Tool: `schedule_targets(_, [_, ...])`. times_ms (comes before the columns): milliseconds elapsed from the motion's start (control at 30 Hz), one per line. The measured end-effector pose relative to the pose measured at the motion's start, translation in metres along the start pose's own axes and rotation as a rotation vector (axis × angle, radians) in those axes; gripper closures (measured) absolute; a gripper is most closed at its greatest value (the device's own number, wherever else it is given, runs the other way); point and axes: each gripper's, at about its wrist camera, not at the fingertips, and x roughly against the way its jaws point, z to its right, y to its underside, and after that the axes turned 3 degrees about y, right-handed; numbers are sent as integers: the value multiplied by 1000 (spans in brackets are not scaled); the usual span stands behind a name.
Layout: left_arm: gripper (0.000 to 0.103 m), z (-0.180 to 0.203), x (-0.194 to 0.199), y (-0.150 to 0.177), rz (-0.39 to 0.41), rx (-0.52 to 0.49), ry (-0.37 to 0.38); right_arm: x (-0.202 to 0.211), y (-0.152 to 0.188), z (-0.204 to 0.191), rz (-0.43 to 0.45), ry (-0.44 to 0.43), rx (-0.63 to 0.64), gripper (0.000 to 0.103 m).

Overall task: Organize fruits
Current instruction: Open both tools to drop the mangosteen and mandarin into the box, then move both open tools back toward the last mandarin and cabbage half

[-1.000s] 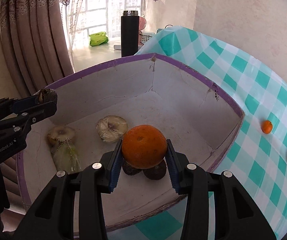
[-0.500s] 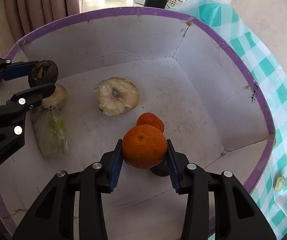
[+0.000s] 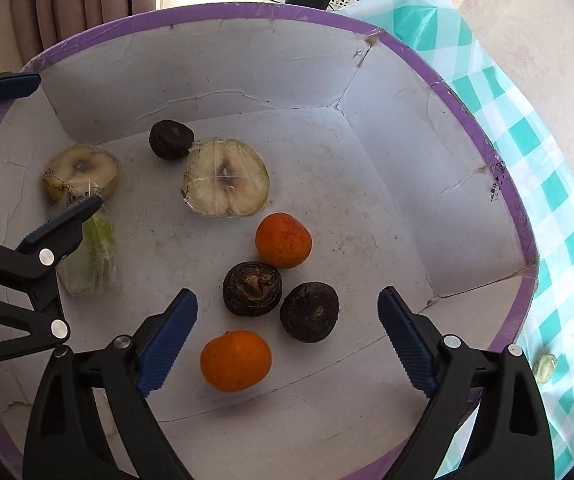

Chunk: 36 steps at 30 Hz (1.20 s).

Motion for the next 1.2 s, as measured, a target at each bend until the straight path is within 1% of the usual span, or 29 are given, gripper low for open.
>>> schedule_targets(33, [3,-1,2,0,4,4,0,1,0,0,9,-2,-3,15])
schedule_targets(233, [3,-9,8,-3,18,23,-59,6,3,1,52,-7,-26,15])
schedule_targets(333, [3,-13,13,-5,30,55,-118,11,6,3,93,-20,-40,15])
schedule_targets(400, [3,-16,22,-8,64,76,-164,19,9,7,145,-49,-73,15])
schedule_targets(467, [3,-17,38,-11,126,96,-201,37,14,15,233,-89,-125,15])
schedule_targets(533, [3,-17,59,-16,211,123,-227,56,20,26,329,-109,-166,15])
schedule_targets(567, [3,-17,72,-17,264,142,-239,66,22,32,378,-108,-178,15])
schedule_targets(633, [3,-15,105,-19,408,182,-241,86,32,42,475,-95,-197,15])
schedule_targets(700, [3,-7,139,-18,565,193,-212,104,47,56,583,-70,-232,15])
schedule_targets(767, [2,9,168,-17,702,161,-190,116,69,73,686,-40,-296,15])
schedule_targets(833, [2,29,185,-18,791,117,-152,121,93,98,762,-22,-393,15])
schedule_targets(867, [2,40,191,-20,824,95,-110,120,105,112,778,-12,-453,14])
schedule_targets(900, [2,50,195,-23,848,77,-52,117,118,127,785,-5,-520,14])
schedule_targets(933, [2,62,198,-28,856,64,19,112,131,143,788,-4,-593,14])
schedule_targets(1000, [2,89,200,-37,834,40,162,101,160,174,788,-3,-747,14])
schedule_targets(1067, [2,119,197,-47,817,4,271,90,188,200,773,9,-872,14])
schedule_targets(1100, [2,137,194,-51,813,-14,300,83,199,211,739,15,-915,14])
schedule_targets(1133, [2,156,190,-56,807,-37,323,76,207,223,682,27,-944,14])
schedule_targets(1200, [2,194,180,-65,794,-83,380,62,219,242,567,111,-970,14])
